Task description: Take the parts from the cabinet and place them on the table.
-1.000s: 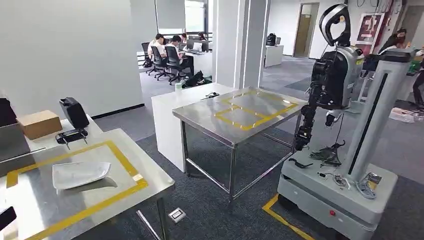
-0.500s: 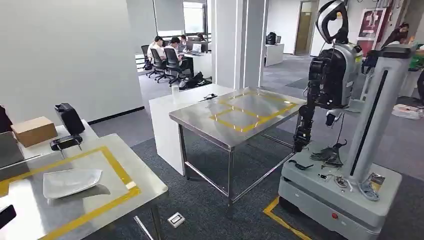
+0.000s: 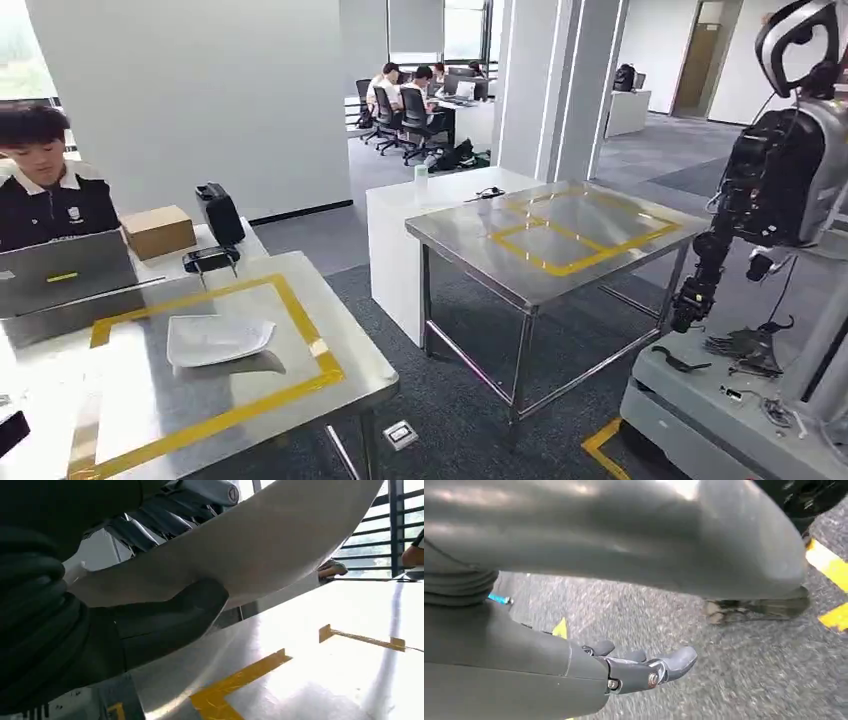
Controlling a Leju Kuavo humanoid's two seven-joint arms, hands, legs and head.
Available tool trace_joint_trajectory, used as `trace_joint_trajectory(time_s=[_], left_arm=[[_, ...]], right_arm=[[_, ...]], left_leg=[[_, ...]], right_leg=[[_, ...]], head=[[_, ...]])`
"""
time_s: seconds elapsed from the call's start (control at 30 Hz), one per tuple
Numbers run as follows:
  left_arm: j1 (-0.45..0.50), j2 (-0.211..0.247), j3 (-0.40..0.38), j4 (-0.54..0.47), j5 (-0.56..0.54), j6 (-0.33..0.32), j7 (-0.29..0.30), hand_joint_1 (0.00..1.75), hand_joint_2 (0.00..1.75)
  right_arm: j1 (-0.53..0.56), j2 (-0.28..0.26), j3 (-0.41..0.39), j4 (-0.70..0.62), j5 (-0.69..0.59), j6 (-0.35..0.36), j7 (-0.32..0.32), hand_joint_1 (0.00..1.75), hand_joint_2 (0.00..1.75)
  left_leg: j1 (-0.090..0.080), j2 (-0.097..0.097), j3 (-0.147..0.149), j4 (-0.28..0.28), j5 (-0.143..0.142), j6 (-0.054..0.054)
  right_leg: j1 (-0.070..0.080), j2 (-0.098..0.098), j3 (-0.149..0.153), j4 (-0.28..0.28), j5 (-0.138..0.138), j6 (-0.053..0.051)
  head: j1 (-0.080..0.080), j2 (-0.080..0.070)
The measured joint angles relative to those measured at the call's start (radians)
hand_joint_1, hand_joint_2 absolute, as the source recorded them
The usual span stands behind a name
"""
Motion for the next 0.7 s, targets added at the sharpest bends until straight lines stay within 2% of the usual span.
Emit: trace_joint_trajectory(time_s=[0.03, 0.07, 0.1, 0.17, 0.2, 0.23, 0.27, 0.33, 0.37, 0.4, 0.43, 0.47, 0.5, 0.53, 0.57, 0.6, 0.67, 0.7], left_arm=[[-0.001, -0.001, 0.001, 0.001, -0.001, 0.0, 0.0, 1.75, 1.75], [-0.002, -0.002, 0.002, 0.0, -0.002, 0.0, 0.002, 1.75, 1.75], [0.0, -0.001, 0.002, 0.0, -0.003, 0.0, 0.002, 1.75, 1.75], [0.004, 0.004, 0.005, 0.0, -0.006, 0.0, 0.003, 1.75, 1.75], [0.008, 0.008, 0.006, 0.0, -0.007, 0.001, 0.003, 1.75, 1.75], [0.006, 0.011, 0.007, 0.001, -0.008, 0.002, 0.003, 1.75, 1.75], [0.002, 0.011, 0.009, 0.001, -0.008, 0.002, 0.003, 1.75, 1.75], [0.004, 0.01, 0.009, 0.001, -0.008, 0.005, 0.002, 1.75, 1.75], [0.009, 0.01, 0.01, 0.002, -0.008, 0.005, 0.002, 1.75, 1.75], [0.015, 0.009, 0.01, 0.002, -0.008, 0.005, 0.001, 1.75, 1.75], [0.017, 0.009, 0.01, 0.002, -0.008, 0.006, 0.0, 1.75, 1.75], [0.016, 0.01, 0.01, 0.002, -0.008, 0.007, 0.0, 1.75, 1.75], [0.016, 0.01, 0.011, 0.001, -0.008, 0.009, 0.0, 1.75, 1.75], [0.015, 0.009, 0.012, 0.001, -0.008, 0.012, -0.001, 1.75, 1.75], [0.013, 0.008, 0.014, 0.0, -0.009, 0.014, -0.003, 1.75, 1.75], [0.014, 0.006, 0.015, -0.001, -0.01, 0.014, -0.005, 1.75, 1.75], [0.019, 0.006, 0.016, 0.0, -0.013, 0.014, -0.007, 1.75, 1.75], [0.018, 0.006, 0.016, 0.0, -0.014, 0.014, -0.008, 1.75, 1.75]], right_arm=[[0.002, -0.001, 0.0, 0.0, 0.0, 0.0, 0.0, 0.0, 0.0], [0.0, -0.001, 0.0, 0.0, 0.001, 0.0, 0.001, 0.0, 0.0], [-0.003, -0.001, 0.0, 0.0, 0.002, 0.0, 0.003, 0.0, 0.0], [-0.006, -0.001, 0.0, 0.0, 0.002, 0.0, 0.003, 0.0, 0.0], [-0.008, -0.001, 0.0, 0.0, 0.002, 0.0, 0.003, 0.0, 0.0], [-0.009, -0.001, 0.0, 0.0, 0.003, 0.0, 0.003, 0.0, 0.0], [-0.008, -0.001, 0.0, 0.0, 0.003, 0.0, 0.003, 0.0, 0.0], [-0.008, -0.001, 0.0, 0.0, 0.005, 0.0, 0.003, 0.0, 0.0], [-0.008, -0.001, 0.0, 0.0, 0.007, 0.0, 0.003, 0.0, 0.0], [-0.009, -0.001, 0.0, 0.0, 0.007, 0.0, 0.003, 0.0, 0.0], [-0.009, -0.001, 0.0, 0.0, 0.008, 0.0, 0.003, 0.0, 0.0], [-0.008, -0.001, 0.0, 0.0, 0.008, 0.0, 0.003, 0.0, 0.0], [-0.008, 0.0, 0.0, 0.0, 0.008, 0.0, 0.003, 0.0, 0.0], [-0.008, 0.0, 0.0, 0.0, 0.008, 0.0, 0.003, 0.0, 0.0], [-0.009, 0.0, 0.0, 0.0, 0.008, 0.0, 0.003, 0.0, 0.0], [-0.009, 0.0, 0.0, 0.0, 0.008, 0.0, 0.003, 0.0, 0.0], [-0.01, -0.001, 0.0, 0.0, 0.008, 0.0, 0.002, 0.0, 0.0], [-0.011, -0.001, 0.0, 0.0, 0.008, 0.0, 0.002, 0.0, 0.0]], left_leg=[[-0.002, -0.008, -0.002, 0.002, -0.004, -0.006], [-0.002, -0.021, -0.006, 0.004, -0.005, -0.014], [0.003, -0.028, -0.007, -0.001, -0.002, -0.022], [0.008, -0.048, -0.006, -0.011, 0.004, -0.039], [0.011, -0.037, -0.014, -0.008, 0.0, -0.041], [0.005, 0.013, -0.021, 0.015, -0.013, -0.042], [0.003, 0.044, -0.046, 0.068, -0.042, -0.043], [0.003, 0.06, -0.125, 0.226, -0.108, -0.048], [0.003, 0.061, -0.149, 0.274, -0.119, -0.05], [0.003, 0.063, -0.156, 0.284, -0.106, -0.05], [0.003, 0.066, -0.137, 0.244, -0.074, -0.049], [0.003, 0.072, -0.094, 0.159, -0.026, -0.047], [0.001, 0.09, -0.048, 0.07, 0.014, -0.044], [-0.008, 0.148, -0.021, 0.01, 0.008, -0.039], [-0.015, 0.15, -0.013, 0.004, 0.01, -0.025], [-0.015, 0.131, -0.017, 0.006, 0.012, -0.016], [-0.015, 0.112, -0.022, 0.008, 0.013, -0.008], [-0.006, 0.101, -0.019, 0.003, 0.017, 0.0]], right_leg=[[-0.001, 0.039, 0.014, -0.036, -0.002, -0.004], [-0.002, 0.03, 0.025, -0.052, -0.012, -0.002], [0.003, 0.023, 0.025, -0.051, -0.013, -0.005], [0.005, 0.007, 0.03, -0.056, -0.011, -0.019], [-0.003, -0.005, 0.037, -0.07, -0.004, -0.029], [-0.001, -0.013, 0.043, -0.076, -0.003, -0.032], [0.0, -0.02, 0.046, -0.076, -0.005, -0.038], [0.004, -0.04, 0.049, -0.075, -0.01, -0.045], [0.005, -0.049, 0.05, -0.074, -0.012, -0.047], [0.007, -0.059, 0.053, -0.073, -0.015, -0.047], [0.008, -0.068, 0.055, -0.071, -0.019, -0.046], [0.008, -0.079, 0.058, -0.067, -0.024, -0.044], [0.008, -0.087, 0.061, -0.062, -0.03, -0.041], [0.011, -0.094, 0.063, -0.058, -0.036, -0.035], [0.02, -0.104, 0.061, -0.052, -0.042, -0.029], [0.02, -0.109, 0.063, -0.054, -0.041, -0.026], [0.021, -0.13, 0.07, -0.06, -0.042, -0.021], [0.024, -0.134, 0.071, -0.057, -0.049, -0.013]], head=[[0.0, 0.0], [0.0, 0.0], [-0.001, 0.0], [0.0, 0.0], [0.0, 0.0], [-0.001, 0.0], [-0.002, 0.0], [-0.002, 0.0], [-0.003, 0.0], [-0.002, 0.0], [-0.003, 0.0], [-0.003, 0.0], [-0.003, 0.0], [-0.003, 0.0], [-0.003, 0.0], [-0.002, 0.0], [-0.003, 0.0], [-0.002, 0.0]])
